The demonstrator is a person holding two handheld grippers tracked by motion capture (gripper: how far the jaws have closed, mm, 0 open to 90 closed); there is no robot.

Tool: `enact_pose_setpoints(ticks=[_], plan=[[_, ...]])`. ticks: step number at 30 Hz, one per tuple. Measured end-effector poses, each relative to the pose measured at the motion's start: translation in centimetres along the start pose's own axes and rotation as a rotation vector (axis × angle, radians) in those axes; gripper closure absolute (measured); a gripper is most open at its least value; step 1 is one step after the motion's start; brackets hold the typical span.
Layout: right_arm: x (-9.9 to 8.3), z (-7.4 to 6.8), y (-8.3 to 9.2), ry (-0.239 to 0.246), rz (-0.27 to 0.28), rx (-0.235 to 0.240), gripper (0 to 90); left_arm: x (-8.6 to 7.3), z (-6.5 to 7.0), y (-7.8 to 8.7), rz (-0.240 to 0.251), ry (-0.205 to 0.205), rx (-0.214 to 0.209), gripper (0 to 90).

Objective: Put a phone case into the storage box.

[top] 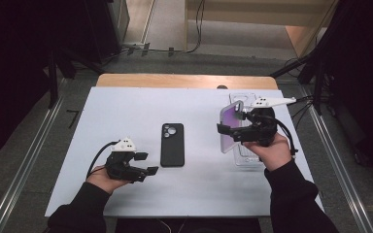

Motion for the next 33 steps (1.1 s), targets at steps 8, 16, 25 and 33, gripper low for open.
enact_pose_setpoints(ticks=[8, 16, 25, 33], plan=[[0.7, 2.5, 2.2, -0.056, 0.057, -0.08, 15.7, -0.3, -0.4, 0.4, -0.006, 0.02, 0.026, 30.4], [0.8, 4.9, 3.2, -0.111, 0.09, -0.202, 15.7, -0.6, -0.5, 0.6, -0.003, 0.034, 0.04, 30.4], [0.5, 6.7, 2.9, -0.148, 0.107, -0.272, 15.6, -0.7, -0.7, 0.9, 0.014, 0.044, 0.052, 30.5], [0.5, 8.3, 1.6, -0.18, 0.111, -0.322, 15.6, -0.6, -0.5, 0.7, 0.008, 0.034, 0.046, 30.5]])
Point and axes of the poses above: each handheld gripper's, and its own axes: y roughly backward along the jaws, x roughly out of its top, z roughly to its right, the point moved 5 cm from there along -y, roughly forward along the jaws
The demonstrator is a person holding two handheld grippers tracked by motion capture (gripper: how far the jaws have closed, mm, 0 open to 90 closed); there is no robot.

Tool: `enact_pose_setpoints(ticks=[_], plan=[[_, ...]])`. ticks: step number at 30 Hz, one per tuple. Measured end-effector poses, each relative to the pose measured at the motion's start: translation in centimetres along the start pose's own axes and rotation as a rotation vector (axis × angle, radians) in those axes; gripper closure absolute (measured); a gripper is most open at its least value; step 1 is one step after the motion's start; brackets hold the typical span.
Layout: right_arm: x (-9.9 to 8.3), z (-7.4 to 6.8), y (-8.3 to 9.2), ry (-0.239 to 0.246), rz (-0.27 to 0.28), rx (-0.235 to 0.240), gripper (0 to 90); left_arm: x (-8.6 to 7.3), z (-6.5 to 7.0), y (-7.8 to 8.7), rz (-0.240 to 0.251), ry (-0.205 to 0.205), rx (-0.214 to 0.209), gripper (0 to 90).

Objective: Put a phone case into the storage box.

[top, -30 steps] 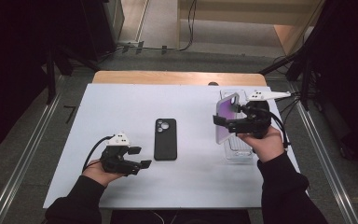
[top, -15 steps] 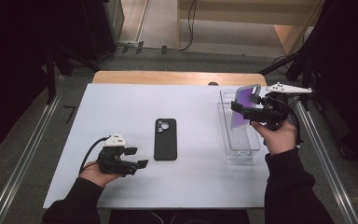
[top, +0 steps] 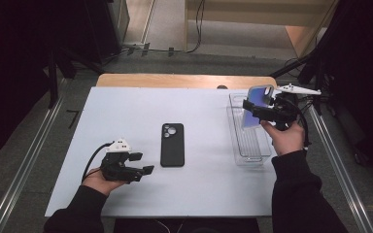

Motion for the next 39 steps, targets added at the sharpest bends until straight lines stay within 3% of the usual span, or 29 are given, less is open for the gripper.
enact_pose_setpoints(ticks=[9, 17, 22, 26, 30, 39], plan=[[1.4, 1.7, -3.0, -0.005, 0.019, -0.098, 15.6, 0.0, 0.0, -0.1, -0.005, 0.003, -0.002, 30.5], [1.3, 3.9, -6.6, -0.069, -0.012, -0.116, 15.6, -0.1, 0.0, -0.1, -0.007, 0.004, -0.004, 30.5], [1.1, 4.8, -8.5, -0.047, -0.019, -0.148, 15.5, -0.1, 0.1, -0.3, -0.016, -0.006, -0.003, 30.5], [0.9, 5.7, -9.9, -0.094, -0.043, -0.171, 15.5, -0.1, 0.2, -0.5, -0.019, -0.008, -0.008, 30.5], [0.5, 6.3, -11.3, -0.068, -0.067, -0.228, 15.4, 0.0, 0.3, -0.5, -0.019, -0.01, -0.016, 30.5], [0.4, 7.2, -14.2, -0.118, -0.087, -0.25, 15.1, 0.0, 0.1, -0.6, -0.017, -0.006, -0.023, 30.5]])
Point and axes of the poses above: each handheld gripper's, and its own axes: y roughly backward along the jaws, x roughly out of its top, z roughly to its right, the point moved 5 cm from there along -y, roughly forward along the jaws
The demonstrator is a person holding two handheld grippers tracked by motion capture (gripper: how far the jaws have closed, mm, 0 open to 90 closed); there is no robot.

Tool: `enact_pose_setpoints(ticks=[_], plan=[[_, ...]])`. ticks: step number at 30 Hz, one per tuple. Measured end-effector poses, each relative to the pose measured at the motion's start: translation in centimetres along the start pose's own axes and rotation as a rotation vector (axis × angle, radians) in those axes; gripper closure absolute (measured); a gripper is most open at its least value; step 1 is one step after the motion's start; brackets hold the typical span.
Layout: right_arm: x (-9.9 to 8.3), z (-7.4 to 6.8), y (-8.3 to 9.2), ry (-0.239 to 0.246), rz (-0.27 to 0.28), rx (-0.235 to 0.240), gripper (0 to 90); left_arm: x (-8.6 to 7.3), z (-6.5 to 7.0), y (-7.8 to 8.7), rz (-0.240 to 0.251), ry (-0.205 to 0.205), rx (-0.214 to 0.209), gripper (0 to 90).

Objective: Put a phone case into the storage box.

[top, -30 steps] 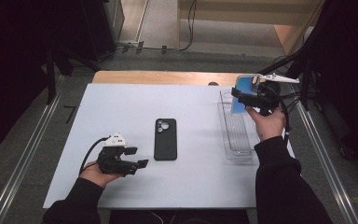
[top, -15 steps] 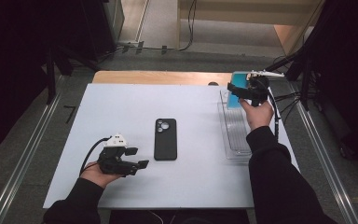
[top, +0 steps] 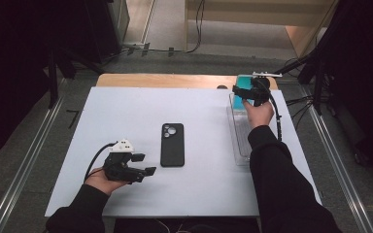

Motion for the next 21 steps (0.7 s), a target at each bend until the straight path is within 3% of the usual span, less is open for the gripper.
enact_pose_setpoints(ticks=[11, 18, 19, 21], plan=[[-0.4, 0.0, -1.3, 0.004, -0.024, -0.01, 14.6, -0.1, -0.1, 0.0, -0.005, 0.004, 0.004, 30.5], [-0.2, 0.1, -0.9, -0.015, -0.011, -0.019, 14.6, -0.1, -0.1, 0.0, -0.006, 0.0, 0.003, 30.5], [-0.3, 0.1, -0.9, -0.001, -0.021, 0.013, 14.6, -0.1, -0.1, -0.1, -0.008, -0.002, 0.006, 30.5], [-0.4, -0.1, -0.9, 0.024, -0.028, 0.01, 14.6, -0.1, -0.1, -0.1, -0.007, -0.001, 0.005, 30.5]])
Point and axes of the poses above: each handheld gripper's, and its own axes: y roughly backward along the jaws, x roughly out of its top, z roughly to its right, the point moved 5 cm from there along -y, roughly forward along the jaws
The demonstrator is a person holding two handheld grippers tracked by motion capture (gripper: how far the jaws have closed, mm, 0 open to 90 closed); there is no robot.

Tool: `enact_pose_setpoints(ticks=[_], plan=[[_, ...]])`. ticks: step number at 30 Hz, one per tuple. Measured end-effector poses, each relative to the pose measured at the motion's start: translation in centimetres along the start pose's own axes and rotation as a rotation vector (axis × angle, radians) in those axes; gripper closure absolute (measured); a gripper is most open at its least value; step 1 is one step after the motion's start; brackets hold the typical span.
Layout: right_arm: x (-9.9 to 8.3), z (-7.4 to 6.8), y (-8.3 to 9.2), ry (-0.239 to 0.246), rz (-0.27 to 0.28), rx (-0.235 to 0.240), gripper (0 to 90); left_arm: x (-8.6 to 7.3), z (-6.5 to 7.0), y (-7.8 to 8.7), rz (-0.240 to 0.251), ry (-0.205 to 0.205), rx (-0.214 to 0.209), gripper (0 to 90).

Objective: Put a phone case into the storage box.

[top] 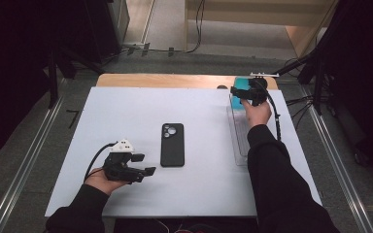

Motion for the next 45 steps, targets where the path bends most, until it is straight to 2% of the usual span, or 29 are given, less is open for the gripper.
enact_pose_setpoints(ticks=[4, 10, 13, 17, 23, 28, 32, 39, 44, 45], plan=[[-0.1, -0.2, -0.1, 0.032, -0.001, -0.021, 14.4, 0.0, 0.0, 0.0, 0.0, 0.0, 0.001, 30.5], [0.1, -0.1, 0.0, 0.008, 0.001, -0.003, 8.4, 0.0, 0.0, 0.0, -0.002, 0.0, 0.004, 30.5], [0.1, 0.0, 0.2, 0.0, 0.003, -0.004, 1.5, 0.0, 0.0, 0.0, 0.0, -0.001, 0.003, 30.5], [0.3, -0.1, 0.8, 0.008, 0.002, 0.009, 1.3, 0.0, -0.1, 0.0, -0.002, -0.001, 0.004, 30.5], [0.8, -0.7, 2.8, 0.036, 0.002, 0.041, 1.4, 0.1, -0.2, 0.1, 0.004, 0.011, 0.003, 30.5], [1.1, -1.4, 5.1, 0.074, -0.003, 0.066, 1.4, 0.1, -0.3, 0.2, 0.008, 0.016, 0.005, 30.5], [1.1, -2.0, 7.1, 0.083, -0.004, 0.097, 1.5, 0.2, -0.6, 0.5, 0.015, 0.027, 0.006, 30.4], [-0.3, -3.4, 10.1, 0.112, -0.021, 0.154, 3.6, 0.3, -0.7, 0.8, 0.02, 0.036, 0.001, 30.4], [-1.2, -4.2, 11.8, 0.147, -0.024, 0.216, 3.8, 0.6, -0.7, 0.9, 0.023, 0.036, -0.007, 30.4], [-1.6, -4.5, 12.3, 0.157, -0.02, 0.241, 4.4, 0.6, -0.7, 1.0, 0.022, 0.036, -0.008, 30.3]])
Point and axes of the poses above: each handheld gripper's, and its own axes: y roughly backward along the jaws, x roughly out of its top, z roughly to its right, the point moved 5 cm from there along -y, roughly forward along the jaws
